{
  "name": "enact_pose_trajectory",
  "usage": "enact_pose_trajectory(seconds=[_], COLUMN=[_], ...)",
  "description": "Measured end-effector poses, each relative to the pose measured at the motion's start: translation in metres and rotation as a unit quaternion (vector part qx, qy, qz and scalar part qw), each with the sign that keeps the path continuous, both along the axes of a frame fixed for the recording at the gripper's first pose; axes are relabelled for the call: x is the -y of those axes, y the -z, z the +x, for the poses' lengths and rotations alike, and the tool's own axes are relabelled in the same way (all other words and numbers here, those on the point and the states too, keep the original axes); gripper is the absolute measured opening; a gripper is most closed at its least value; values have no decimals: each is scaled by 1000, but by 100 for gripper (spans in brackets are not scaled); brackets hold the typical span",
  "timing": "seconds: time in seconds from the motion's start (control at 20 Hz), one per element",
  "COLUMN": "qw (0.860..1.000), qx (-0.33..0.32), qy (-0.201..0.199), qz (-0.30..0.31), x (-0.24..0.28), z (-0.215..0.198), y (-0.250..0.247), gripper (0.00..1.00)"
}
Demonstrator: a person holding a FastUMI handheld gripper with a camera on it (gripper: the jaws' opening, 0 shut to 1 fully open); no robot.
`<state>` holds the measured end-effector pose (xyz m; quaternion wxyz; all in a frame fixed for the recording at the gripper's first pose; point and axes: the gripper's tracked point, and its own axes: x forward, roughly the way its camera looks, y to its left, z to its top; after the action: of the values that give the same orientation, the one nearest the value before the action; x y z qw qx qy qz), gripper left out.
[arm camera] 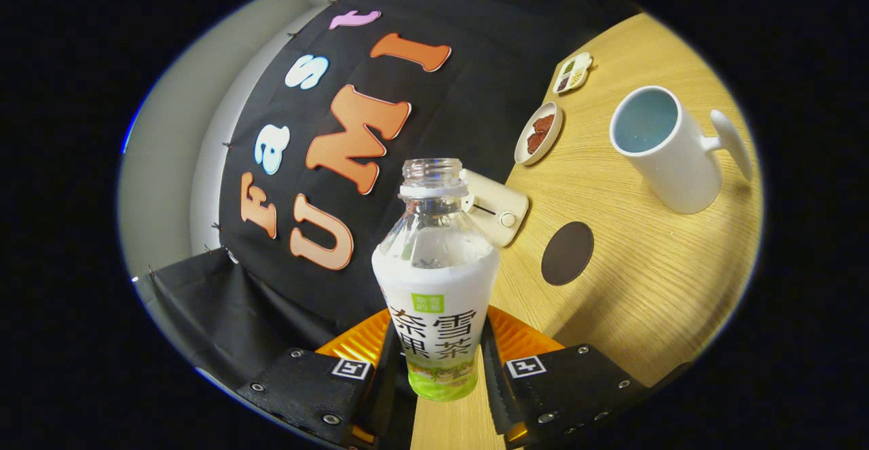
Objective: Take the bottle from table, then pour the juice into the cup, finally place the bottle on the coaster
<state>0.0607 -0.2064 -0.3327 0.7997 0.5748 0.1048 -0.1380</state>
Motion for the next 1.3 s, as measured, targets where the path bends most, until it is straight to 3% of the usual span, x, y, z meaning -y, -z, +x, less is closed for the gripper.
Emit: enact_pose_trajectory(seconds=[0.6,1.3], qw=[990,956], qx=[16,49], qy=[74,144], qz=[123,252], x=[48,71], z=[2,0], y=[10,12], gripper=[58,58])
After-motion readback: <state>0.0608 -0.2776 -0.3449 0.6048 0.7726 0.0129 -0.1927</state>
